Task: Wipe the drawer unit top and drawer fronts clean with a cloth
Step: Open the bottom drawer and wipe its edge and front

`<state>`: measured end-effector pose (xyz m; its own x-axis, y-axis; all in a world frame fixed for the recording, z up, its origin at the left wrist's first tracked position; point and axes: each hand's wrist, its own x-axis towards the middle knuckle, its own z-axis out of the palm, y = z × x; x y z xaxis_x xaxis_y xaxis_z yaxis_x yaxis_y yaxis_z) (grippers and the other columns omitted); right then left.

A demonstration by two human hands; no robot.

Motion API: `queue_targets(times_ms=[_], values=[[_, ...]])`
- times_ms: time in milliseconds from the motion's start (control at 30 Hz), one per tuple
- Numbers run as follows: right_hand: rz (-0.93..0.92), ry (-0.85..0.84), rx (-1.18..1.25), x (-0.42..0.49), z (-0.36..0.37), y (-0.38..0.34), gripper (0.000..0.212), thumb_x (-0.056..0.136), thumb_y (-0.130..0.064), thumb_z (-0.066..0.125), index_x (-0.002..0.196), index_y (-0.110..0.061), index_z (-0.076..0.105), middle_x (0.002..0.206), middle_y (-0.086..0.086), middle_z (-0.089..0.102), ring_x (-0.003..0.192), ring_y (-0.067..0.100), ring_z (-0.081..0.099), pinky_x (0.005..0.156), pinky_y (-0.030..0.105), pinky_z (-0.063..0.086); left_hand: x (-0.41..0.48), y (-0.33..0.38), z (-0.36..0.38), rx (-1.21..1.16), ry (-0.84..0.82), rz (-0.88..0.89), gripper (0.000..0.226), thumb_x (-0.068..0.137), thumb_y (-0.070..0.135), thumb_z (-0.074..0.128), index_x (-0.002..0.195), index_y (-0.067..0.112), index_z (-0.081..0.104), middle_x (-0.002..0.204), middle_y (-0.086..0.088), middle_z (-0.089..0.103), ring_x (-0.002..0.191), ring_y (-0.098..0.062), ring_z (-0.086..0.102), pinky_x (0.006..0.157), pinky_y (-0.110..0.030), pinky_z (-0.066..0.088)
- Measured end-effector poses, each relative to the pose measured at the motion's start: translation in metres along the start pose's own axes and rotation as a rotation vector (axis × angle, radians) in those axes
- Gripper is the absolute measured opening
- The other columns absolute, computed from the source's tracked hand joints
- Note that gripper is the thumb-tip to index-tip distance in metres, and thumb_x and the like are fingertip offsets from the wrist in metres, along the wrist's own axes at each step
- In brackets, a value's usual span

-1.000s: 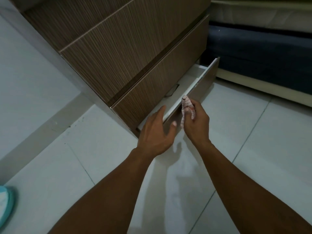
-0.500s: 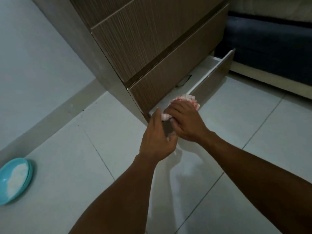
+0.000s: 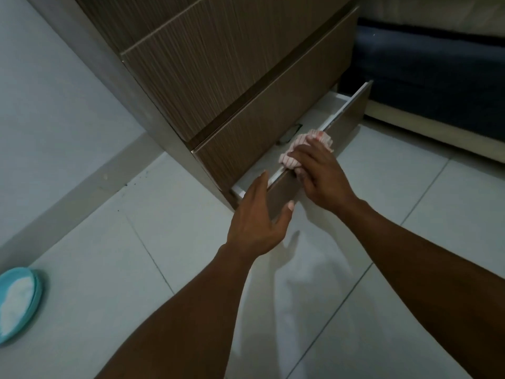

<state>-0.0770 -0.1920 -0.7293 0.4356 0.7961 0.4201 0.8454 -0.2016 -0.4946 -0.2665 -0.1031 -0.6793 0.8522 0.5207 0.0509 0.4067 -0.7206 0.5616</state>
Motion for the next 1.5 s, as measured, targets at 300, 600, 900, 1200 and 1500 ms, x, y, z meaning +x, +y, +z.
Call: queue_targets(times_ms=[300,600,900,1200,1500], values=[[0.012,0.022,0.003,0.002,0.008,0.009,0.038,0.103,-0.032,0.046,0.138,-0.02,0.056,0.147,0.006,0.052,0.147,0.029,0.033,0.118,0.053,0.032,0.033,0.011,0.012,-0.071,-0.018,0.127,0.077,0.094,0.062,0.043,0.157,0.026,0.016,0.161,0.002,0.028,0.145,-0.004,0.025,0.115,-0.02,0.024],[0.121,0.108,0.103,0.011,0.007,0.031,0.04,0.105,-0.033,0.038,0.141,-0.023,0.053,0.154,0.003,0.044,0.154,0.021,0.019,0.124,0.047,0.025,0.078,0.016,0.03,-0.076,-0.12,0.084,0.087,0.086,0.082,0.031,0.156,0.041,-0.002,0.165,0.013,0.012,0.142,0.006,0.011,0.113,-0.024,0.018],[0.336,0.199,0.164,0.076,-0.053,0.122,0.035,0.105,-0.014,0.045,0.135,-0.004,0.058,0.145,0.014,0.052,0.149,0.028,0.031,0.123,0.044,0.025,0.1,0.016,0.037,0.022,-0.17,0.149,0.084,0.087,0.083,0.028,0.152,0.047,-0.01,0.165,0.02,0.002,0.147,0.007,0.0,0.116,-0.026,0.012],[0.702,0.584,0.585,0.107,-0.06,0.136,0.033,0.101,-0.008,0.047,0.129,-0.008,0.065,0.132,0.013,0.064,0.123,0.023,0.058,0.113,0.031,0.039,0.135,0.044,0.046,0.117,-0.274,0.229,0.087,0.092,0.075,0.032,0.157,0.034,-0.008,0.166,0.015,-0.002,0.149,0.003,-0.003,0.121,-0.027,0.008],[0.907,0.744,1.149,0.03,0.045,0.025,0.029,0.101,-0.032,0.046,0.123,-0.039,0.063,0.137,-0.008,0.063,0.128,0.008,0.058,0.11,0.029,0.044,0.136,0.037,0.033,0.136,-0.355,0.283,0.069,0.103,0.046,0.037,0.158,0.031,-0.003,0.166,0.016,-0.004,0.148,0.009,-0.005,0.122,-0.018,0.0]])
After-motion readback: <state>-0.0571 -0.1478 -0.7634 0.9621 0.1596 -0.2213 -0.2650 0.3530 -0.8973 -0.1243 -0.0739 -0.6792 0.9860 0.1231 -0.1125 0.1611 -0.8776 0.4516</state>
